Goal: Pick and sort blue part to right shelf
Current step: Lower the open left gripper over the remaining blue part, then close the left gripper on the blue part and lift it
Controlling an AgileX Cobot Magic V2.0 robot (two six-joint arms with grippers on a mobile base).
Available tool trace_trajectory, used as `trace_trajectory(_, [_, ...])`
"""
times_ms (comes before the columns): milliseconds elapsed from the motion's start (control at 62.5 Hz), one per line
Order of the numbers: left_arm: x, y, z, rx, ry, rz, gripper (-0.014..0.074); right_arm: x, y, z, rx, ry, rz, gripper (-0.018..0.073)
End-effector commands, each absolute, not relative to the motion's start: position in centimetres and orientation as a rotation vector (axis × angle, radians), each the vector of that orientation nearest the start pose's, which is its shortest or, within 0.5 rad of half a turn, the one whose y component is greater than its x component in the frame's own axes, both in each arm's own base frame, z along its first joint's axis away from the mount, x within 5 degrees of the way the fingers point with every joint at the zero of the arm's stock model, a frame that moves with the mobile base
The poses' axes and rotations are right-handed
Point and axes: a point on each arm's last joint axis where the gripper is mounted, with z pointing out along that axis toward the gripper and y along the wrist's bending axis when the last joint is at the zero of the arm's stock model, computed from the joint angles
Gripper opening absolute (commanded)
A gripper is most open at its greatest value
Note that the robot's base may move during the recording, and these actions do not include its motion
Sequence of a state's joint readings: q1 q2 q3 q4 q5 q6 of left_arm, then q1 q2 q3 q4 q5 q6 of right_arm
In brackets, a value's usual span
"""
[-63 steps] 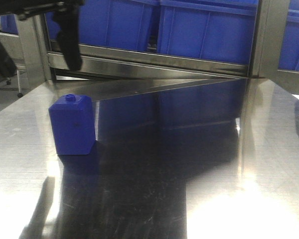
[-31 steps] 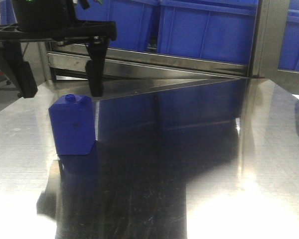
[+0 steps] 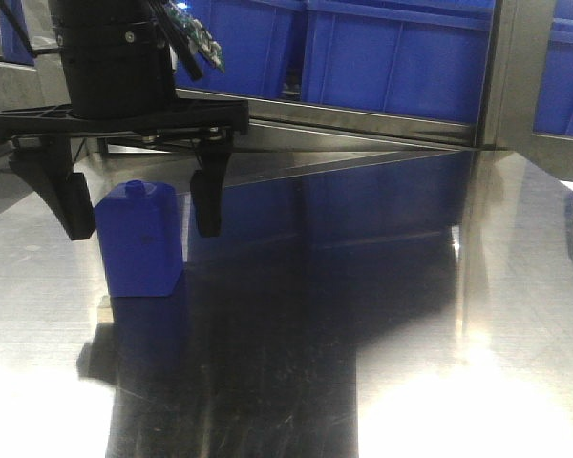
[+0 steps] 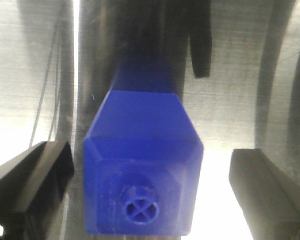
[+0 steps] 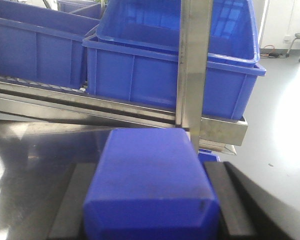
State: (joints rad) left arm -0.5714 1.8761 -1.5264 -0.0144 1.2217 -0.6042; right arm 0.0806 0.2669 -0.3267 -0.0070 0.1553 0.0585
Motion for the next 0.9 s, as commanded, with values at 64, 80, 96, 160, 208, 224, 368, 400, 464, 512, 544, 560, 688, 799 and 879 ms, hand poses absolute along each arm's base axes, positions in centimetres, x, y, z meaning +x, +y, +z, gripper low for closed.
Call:
trace_trajectory(64, [31.11,-20.41,27.19,-0.068,3.036,-0.137,0.0669,7.19,0.53,31.04,-0.032,1.462,0.084,0.0407])
trace_trajectory(80, [31.09,-20.40,27.19,-0.068,3.038,-0.135,0.0669,7.19,0.53,31.04,-0.032,1.462,0.084,0.0407])
trace_trajectory(96, [31.09,-20.40,27.19,-0.068,3.038,-0.135,0.0669,7.19,0.53,31.04,-0.032,1.462,0.084,0.0407])
trace_trajectory(160, [31.18,-20.37,27.04,-0.064,3.038,-0.121,0.0669,7.19,0.53,31.04,-0.032,1.462,0.084,0.0407])
trace_trajectory(208, [31.21,-20.29,26.99,-0.061,3.035,-0.108,0.0669,7.19,0.53,31.04,-0.032,1.462,0.084,0.0407])
trace_trajectory(224, [31.21,-20.29,26.99,-0.061,3.035,-0.108,0.0669,7.19,0.53,31.04,-0.032,1.462,0.084,0.0407])
trace_trajectory(368, [31.24,-20.23,26.99,-0.058,3.031,-0.098,0.0669,7.19,0.53,31.04,-0.032,1.462,0.084,0.0407])
trace_trajectory(400, [31.23,-20.22,26.95,-0.058,3.032,-0.098,0.0669,7.19,0.53,31.04,-0.032,1.462,0.084,0.0407])
trace_trajectory(464, [31.23,-20.22,26.95,-0.058,3.032,-0.097,0.0668,7.19,0.53,31.04,-0.032,1.462,0.084,0.0407])
trace_trajectory(512, [31.15,-20.27,26.95,-0.054,3.036,-0.093,0.0662,7.19,0.53,31.04,-0.032,1.462,0.084,0.0407])
trace_trajectory(544, [31.07,-20.29,26.94,-0.052,3.041,-0.089,0.0652,7.19,0.53,31.04,-0.032,1.462,0.084,0.0407])
trace_trajectory(560, [31.06,-20.28,26.94,-0.052,3.042,-0.087,0.0646,7.19,0.53,31.04,-0.032,1.462,0.084,0.0407])
trace_trajectory(688, [31.01,-20.33,26.94,-0.049,3.044,-0.085,0.0577,7.19,0.53,31.04,-0.032,1.462,0.084,0.0407])
trace_trajectory(799, [30.96,-20.40,26.94,-0.046,3.045,-0.086,0.0518,7.19,0.53,31.04,-0.032,1.462,0.084,0.0407])
trace_trajectory(879, [30.96,-20.40,26.94,-0.046,3.045,-0.086,0.0481,7.19,0.53,31.04,-0.032,1.462,0.084,0.0407])
